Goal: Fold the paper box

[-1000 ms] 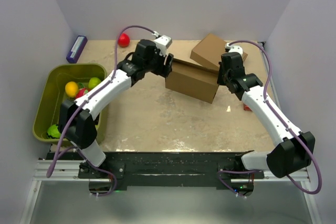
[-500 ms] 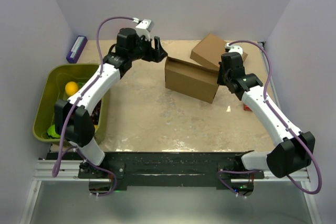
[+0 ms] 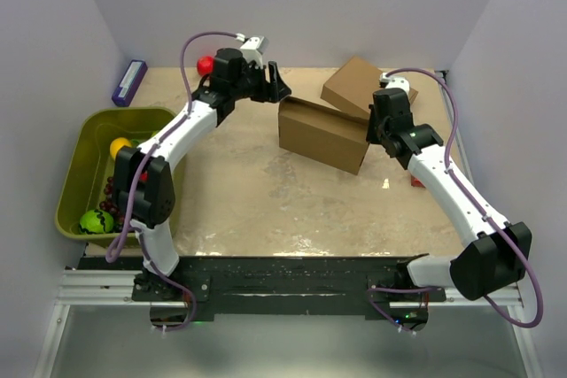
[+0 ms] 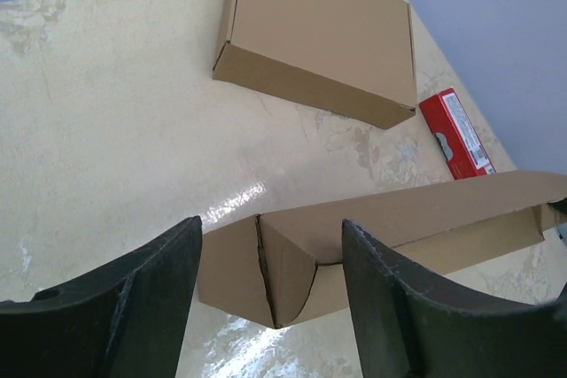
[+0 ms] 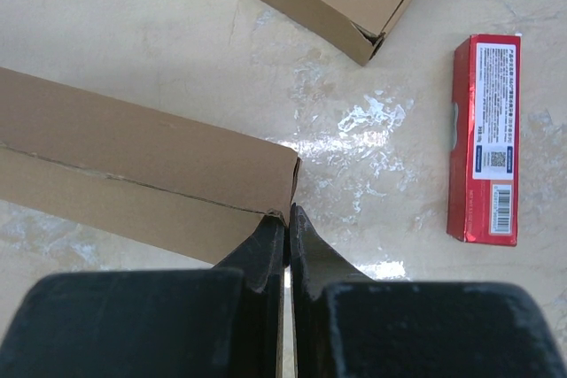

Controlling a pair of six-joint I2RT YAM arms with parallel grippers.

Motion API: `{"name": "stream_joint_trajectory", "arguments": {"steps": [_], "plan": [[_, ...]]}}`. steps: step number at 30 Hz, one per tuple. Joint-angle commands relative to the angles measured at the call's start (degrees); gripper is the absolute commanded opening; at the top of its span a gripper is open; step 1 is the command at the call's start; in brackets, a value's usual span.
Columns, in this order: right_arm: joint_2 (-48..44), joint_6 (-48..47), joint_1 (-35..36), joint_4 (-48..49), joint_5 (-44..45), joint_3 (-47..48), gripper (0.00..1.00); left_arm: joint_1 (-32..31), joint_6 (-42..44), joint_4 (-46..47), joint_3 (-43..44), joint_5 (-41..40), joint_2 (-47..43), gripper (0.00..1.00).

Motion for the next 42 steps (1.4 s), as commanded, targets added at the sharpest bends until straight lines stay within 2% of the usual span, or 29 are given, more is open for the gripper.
{"name": "stream_joint_trajectory", "arguments": {"steps": [1,3,11,18,23,27,31,35,37,38,42], "plan": [[2.24,0.5,0.34,-8.45,-2.67,-2.59,0.0,0.0,-0.65,2.9,1.64,1.4,0.79,0.65],[2.24,0.5,0.43,-8.36,-2.58,-2.59,0.0,0.0,-0.39,3.25,-0.29,1.14,0.44,0.6],[2.59,0.68,0.43,-8.19,-2.93,-2.32,0.0,0.0,-0.03,5.36,-10.04,0.26,-0.44,0.53],[2.41,0.94,0.34,-7.92,-3.72,-2.15,0.0,0.09,1.46,5.36,-13.13,-2.73,-1.14,0.53],[2.24,0.24,0.34,-5.64,-5.91,-2.76,0.0,0.09,1.64,8.08,-14.18,-2.12,0.44,0.47],[1.8,0.59,0.34,-5.64,-7.15,-2.68,0.08,0.09,0.76,9.66,-15.15,-0.8,0.35,0.41],[1.09,1.38,0.34,-6.34,-7.5,-1.98,0.09,0.09,0.32,10.37,-15.24,0.34,-0.35,0.35],[1.53,2.7,0.42,-5.9,-10.22,-1.53,0.11,0.09,-1.35,12.39,-17.52,1.31,-2.37,0.34],[1.97,2.96,0.42,-5.55,-10.58,-1.8,0.07,0.09,-1.79,13.53,-19.01,1.66,-3.42,0.33],[2.15,3.05,0.43,-5.64,-10.23,-1.8,0.0,0.09,-2.05,13.71,-19.37,1.66,-3.69,0.33],[2.59,3.14,0.34,-5.99,-9.26,-2.15,0.0,0.09,-2.06,14.15,-20.6,1.58,-5.36,0.31]]}}
